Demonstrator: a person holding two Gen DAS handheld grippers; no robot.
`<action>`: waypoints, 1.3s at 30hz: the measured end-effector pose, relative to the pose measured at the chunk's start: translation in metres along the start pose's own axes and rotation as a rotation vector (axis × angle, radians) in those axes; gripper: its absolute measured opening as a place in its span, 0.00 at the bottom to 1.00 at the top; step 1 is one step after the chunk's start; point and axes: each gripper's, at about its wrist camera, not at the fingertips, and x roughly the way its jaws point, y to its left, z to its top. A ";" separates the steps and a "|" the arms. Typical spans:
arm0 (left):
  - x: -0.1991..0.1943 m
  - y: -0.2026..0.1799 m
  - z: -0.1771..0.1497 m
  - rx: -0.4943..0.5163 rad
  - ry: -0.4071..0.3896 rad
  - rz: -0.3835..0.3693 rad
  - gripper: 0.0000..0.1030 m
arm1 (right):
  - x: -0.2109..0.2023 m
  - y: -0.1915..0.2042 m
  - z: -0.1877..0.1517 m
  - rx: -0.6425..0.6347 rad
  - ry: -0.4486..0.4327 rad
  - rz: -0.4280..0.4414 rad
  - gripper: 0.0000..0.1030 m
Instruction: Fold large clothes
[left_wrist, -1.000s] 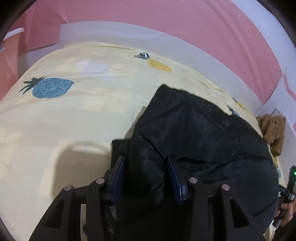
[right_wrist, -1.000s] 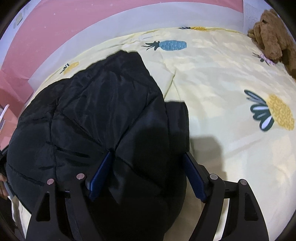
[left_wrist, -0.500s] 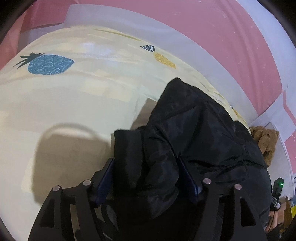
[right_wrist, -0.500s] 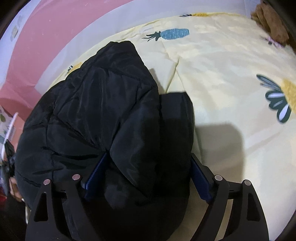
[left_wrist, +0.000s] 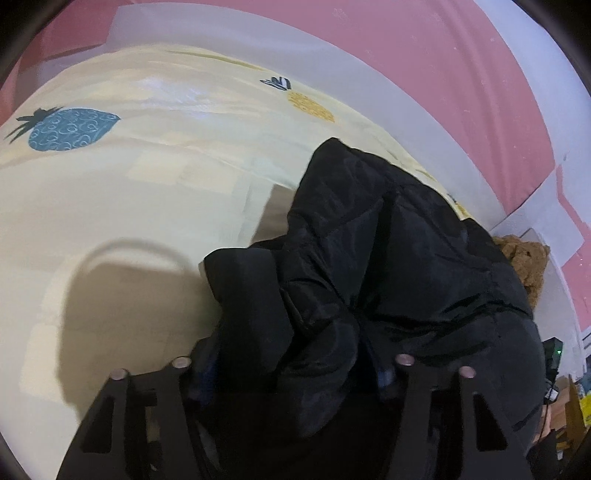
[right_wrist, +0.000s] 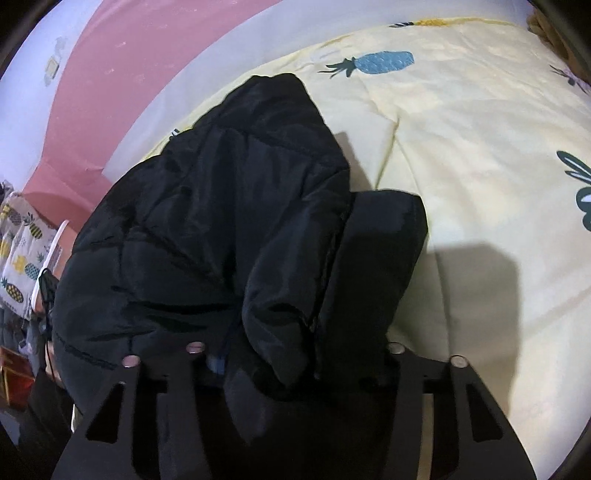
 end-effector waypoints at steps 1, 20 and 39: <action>0.000 -0.002 0.001 0.002 -0.004 -0.007 0.46 | -0.001 0.002 0.001 -0.002 -0.002 0.001 0.42; -0.118 -0.056 0.026 0.118 -0.176 0.031 0.20 | -0.081 0.062 0.007 -0.093 -0.123 0.013 0.25; -0.146 0.067 0.077 0.053 -0.219 0.208 0.21 | 0.025 0.145 0.017 -0.151 -0.062 0.094 0.27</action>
